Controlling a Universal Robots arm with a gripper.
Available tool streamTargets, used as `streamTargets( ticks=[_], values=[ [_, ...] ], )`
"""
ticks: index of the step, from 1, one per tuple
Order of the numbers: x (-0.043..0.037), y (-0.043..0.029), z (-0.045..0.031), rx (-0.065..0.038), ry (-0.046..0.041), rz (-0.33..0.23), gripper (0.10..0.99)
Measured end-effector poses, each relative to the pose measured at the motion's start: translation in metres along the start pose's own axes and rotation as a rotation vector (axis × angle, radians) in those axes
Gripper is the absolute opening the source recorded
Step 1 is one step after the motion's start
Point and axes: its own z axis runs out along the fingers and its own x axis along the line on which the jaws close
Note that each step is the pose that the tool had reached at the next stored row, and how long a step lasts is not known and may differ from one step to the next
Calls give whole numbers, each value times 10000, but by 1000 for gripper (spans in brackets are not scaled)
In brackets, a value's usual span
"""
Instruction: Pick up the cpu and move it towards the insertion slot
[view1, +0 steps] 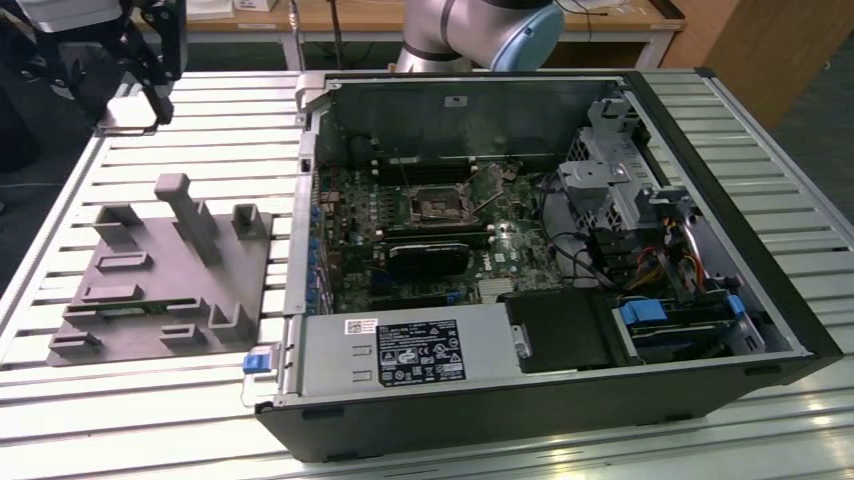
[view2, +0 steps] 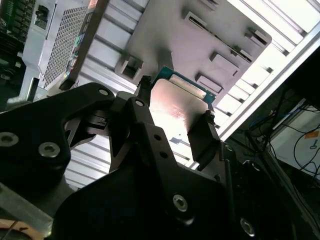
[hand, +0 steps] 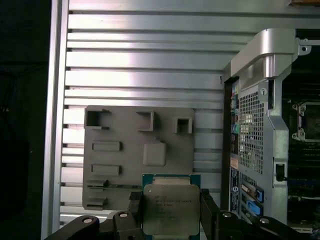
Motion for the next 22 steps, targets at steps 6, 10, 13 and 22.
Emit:
streamTargets(
  ticks=[6, 10, 13, 22],
  values=[
    [-183, -1, -5, 0, 41, 2, 545],
    [-339, -2, -11, 1, 62, 2, 545],
    [-459, -3, -14, 0, 75, 4, 545],
    [-836, -6, -25, -1, 120, 6, 545]
  ],
)
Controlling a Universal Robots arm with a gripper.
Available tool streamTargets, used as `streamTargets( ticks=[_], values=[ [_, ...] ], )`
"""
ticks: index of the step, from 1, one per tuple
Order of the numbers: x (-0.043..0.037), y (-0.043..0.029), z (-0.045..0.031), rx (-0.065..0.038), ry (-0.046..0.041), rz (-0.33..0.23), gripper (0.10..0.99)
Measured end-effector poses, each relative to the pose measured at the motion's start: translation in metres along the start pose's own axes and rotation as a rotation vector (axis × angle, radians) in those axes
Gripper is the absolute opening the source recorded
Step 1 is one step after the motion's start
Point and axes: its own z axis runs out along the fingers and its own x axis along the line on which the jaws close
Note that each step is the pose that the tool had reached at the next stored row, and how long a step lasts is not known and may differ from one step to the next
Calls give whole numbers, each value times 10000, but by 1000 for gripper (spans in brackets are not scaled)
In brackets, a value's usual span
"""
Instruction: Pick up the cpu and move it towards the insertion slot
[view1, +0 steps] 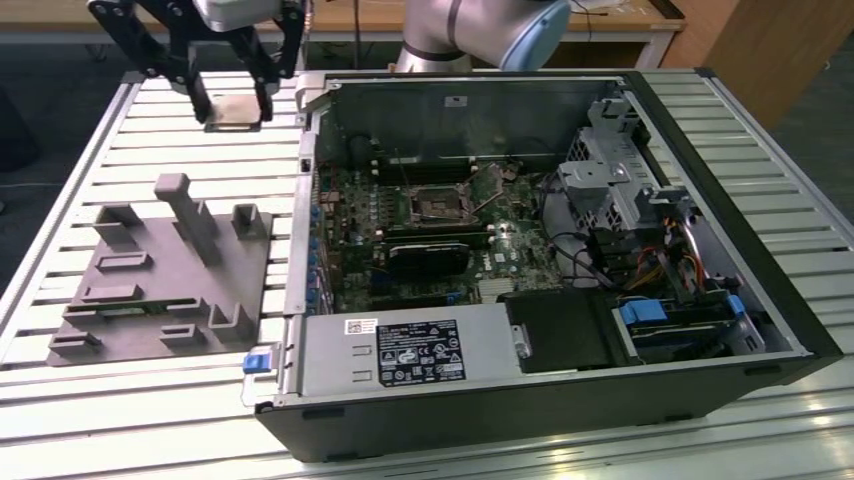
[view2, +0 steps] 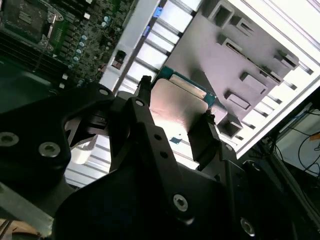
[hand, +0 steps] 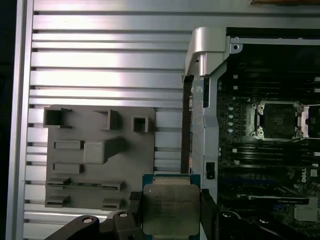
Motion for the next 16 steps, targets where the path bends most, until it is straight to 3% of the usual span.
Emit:
streamTargets(
  ticks=[16],
  values=[
    [-649, 51, -22, -1, 53, 1, 545]
  ],
)
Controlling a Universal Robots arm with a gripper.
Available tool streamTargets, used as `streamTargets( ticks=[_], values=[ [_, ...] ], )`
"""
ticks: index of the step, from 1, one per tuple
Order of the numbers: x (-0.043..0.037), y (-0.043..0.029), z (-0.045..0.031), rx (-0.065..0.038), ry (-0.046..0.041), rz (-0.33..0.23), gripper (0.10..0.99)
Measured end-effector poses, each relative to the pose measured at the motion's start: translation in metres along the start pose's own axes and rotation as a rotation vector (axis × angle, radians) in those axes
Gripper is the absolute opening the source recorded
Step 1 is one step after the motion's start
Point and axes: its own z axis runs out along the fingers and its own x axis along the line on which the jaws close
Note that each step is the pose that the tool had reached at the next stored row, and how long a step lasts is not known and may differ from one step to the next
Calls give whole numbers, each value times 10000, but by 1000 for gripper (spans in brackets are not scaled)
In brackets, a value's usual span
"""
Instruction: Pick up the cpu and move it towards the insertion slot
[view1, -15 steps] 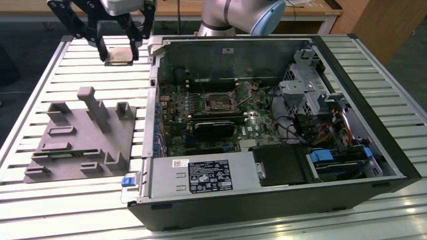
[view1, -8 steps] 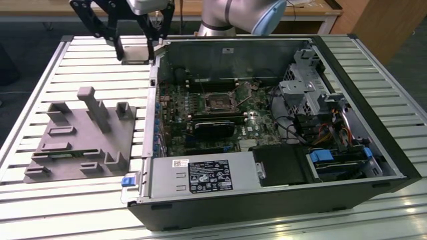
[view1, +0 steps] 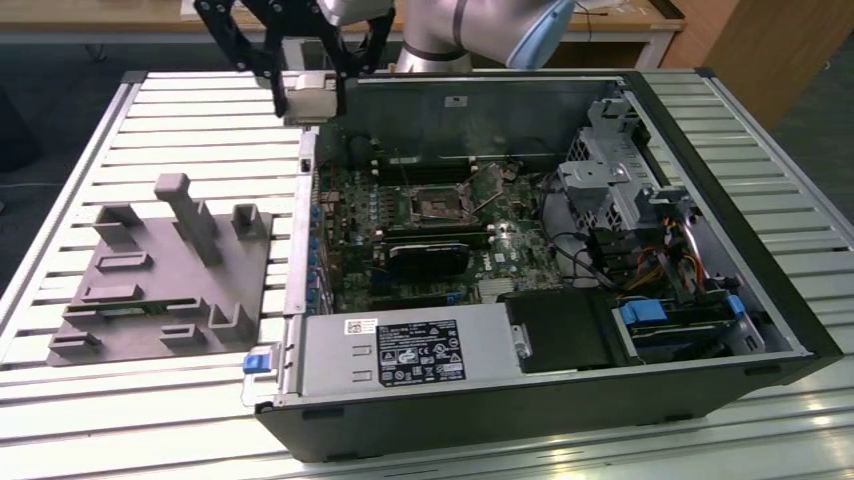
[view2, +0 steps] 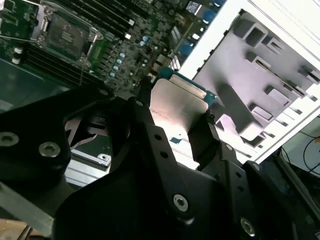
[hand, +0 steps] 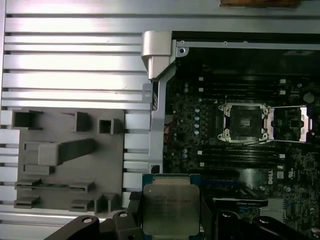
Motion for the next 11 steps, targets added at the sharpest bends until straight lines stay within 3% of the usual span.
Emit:
streamTargets(
  ticks=[11],
  values=[
    [-350, 77, -9, -1, 7, 1, 545]
  ],
)
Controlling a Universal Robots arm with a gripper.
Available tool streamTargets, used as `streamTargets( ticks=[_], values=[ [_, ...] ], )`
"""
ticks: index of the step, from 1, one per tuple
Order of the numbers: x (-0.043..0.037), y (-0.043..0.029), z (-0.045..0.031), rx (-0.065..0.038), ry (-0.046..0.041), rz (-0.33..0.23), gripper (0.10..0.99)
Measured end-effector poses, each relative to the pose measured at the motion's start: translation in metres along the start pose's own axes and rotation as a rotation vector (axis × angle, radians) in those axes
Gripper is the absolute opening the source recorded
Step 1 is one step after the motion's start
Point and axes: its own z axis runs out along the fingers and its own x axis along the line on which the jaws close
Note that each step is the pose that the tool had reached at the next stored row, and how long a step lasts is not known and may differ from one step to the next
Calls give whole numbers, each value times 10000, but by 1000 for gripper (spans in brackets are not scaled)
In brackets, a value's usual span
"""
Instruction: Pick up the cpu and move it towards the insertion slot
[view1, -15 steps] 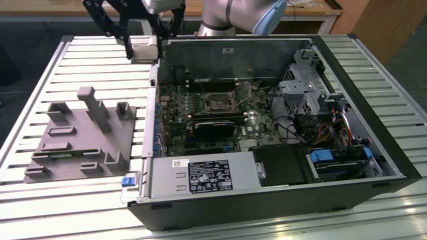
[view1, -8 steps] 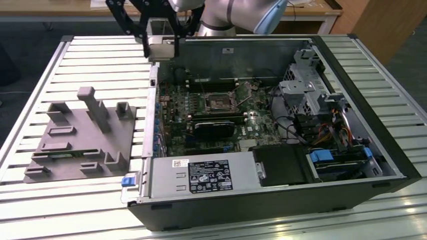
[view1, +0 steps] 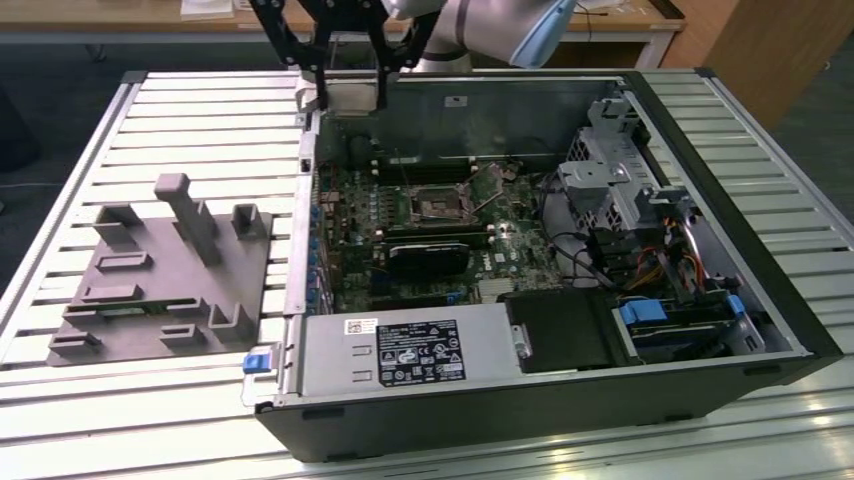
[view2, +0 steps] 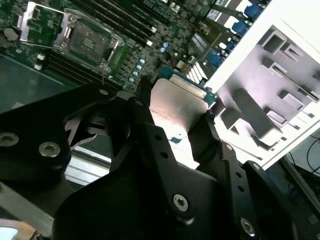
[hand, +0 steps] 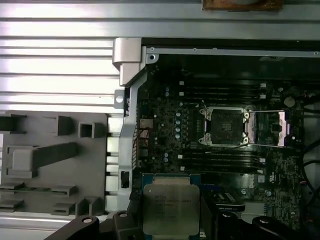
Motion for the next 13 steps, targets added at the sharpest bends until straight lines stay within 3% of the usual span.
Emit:
streamTargets(
  ticks=[13],
  values=[
    [-371, 24, -13, 0, 43, -7, 545]
  ],
)
